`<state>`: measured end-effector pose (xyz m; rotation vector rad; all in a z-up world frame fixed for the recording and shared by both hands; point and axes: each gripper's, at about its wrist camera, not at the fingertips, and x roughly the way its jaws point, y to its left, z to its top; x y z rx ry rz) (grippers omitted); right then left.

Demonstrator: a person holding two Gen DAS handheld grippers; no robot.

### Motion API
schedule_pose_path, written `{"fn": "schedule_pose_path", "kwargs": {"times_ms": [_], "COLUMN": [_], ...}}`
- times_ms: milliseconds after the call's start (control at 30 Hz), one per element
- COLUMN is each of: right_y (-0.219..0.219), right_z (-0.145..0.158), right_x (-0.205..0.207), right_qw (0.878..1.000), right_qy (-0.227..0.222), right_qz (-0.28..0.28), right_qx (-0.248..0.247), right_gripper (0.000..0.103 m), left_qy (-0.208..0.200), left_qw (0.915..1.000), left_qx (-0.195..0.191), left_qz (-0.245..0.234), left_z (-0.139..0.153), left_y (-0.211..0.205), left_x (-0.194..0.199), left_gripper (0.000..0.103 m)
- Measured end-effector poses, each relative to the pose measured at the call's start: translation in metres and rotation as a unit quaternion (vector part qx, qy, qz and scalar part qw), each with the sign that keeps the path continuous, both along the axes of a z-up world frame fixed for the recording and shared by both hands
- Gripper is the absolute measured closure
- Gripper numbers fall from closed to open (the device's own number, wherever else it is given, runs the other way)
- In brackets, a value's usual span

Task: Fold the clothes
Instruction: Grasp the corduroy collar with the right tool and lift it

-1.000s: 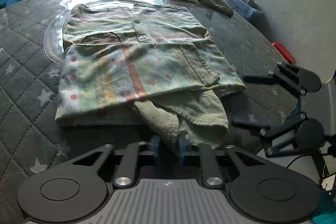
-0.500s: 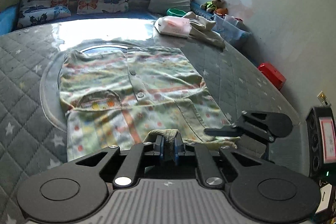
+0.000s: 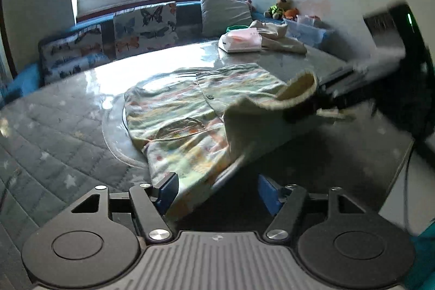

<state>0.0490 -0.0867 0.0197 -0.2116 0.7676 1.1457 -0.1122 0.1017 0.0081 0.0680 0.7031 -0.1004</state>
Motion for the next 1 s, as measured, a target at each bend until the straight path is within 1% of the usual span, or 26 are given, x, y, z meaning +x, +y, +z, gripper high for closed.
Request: {"fn": "schedule_pose_path", "kwargs": {"times_ms": [100,200,233,267,300,333,367,467,567,700,767,900,1000], "right_y": [0.001,0.002,0.002,0.001,0.0,0.0,-0.001,-0.006,-0.015,-0.03,-0.038,-0.058,-0.071], "right_z": [0.004,0.005,0.005,0.004,0.004,0.003,0.002,0.0,0.001,0.006,0.01,0.023,0.035], "right_x": [0.009,0.01,0.01,0.009,0.008,0.006,0.003,-0.009,-0.021,-0.035,-0.041,-0.063,-0.079], "right_qw": [1.0,1.0,1.0,1.0,1.0,1.0,1.0,0.999,0.999,0.998,0.998,0.998,0.998], "right_qy": [0.019,0.016,0.016,0.014,0.012,0.009,0.005,-0.014,-0.032,-0.037,-0.037,-0.033,-0.013], "right_qz": [-0.01,-0.015,-0.017,-0.02,-0.023,-0.024,-0.024,-0.025,-0.022,-0.016,-0.011,0.022,0.038], "right_qx": [0.007,0.01,0.011,0.013,0.014,0.014,0.015,0.02,0.034,0.048,0.051,0.048,0.047], "right_gripper": [0.086,0.086,0.087,0.088,0.089,0.089,0.091,0.094,0.094,0.095,0.095,0.095,0.095], "left_qy": [-0.014,-0.023,-0.026,-0.031,-0.031,-0.032,-0.036,-0.048,-0.055,-0.065,-0.069,-0.077,-0.086], "left_qw": [0.9987,0.9948,0.9927,0.9899,0.988,0.9866,0.9859,0.9855,0.9858,0.9865,0.9873,0.9894,0.99], "left_qx": [0.045,0.094,0.111,0.131,0.143,0.151,0.154,0.152,0.146,0.135,0.122,0.085,0.055], "left_qz": [-0.016,-0.031,-0.038,-0.045,-0.048,-0.052,-0.054,-0.059,-0.061,-0.067,-0.075,-0.089,-0.097], "left_z": [-0.008,-0.021,-0.026,-0.03,-0.033,-0.036,-0.038,-0.036,-0.031,-0.021,-0.014,0.005,0.019], "left_y": [-0.008,-0.012,-0.013,-0.014,-0.014,-0.013,-0.012,-0.009,-0.01,-0.014,-0.017,-0.02,-0.023], "left_x": [0.006,0.014,0.016,0.017,0.018,0.018,0.017,0.01,0.001,-0.014,-0.027,-0.06,-0.081], "left_gripper": [0.035,0.037,0.049,0.065,0.07,0.08,0.087,0.093,0.094,0.095,0.095,0.095,0.095]}}
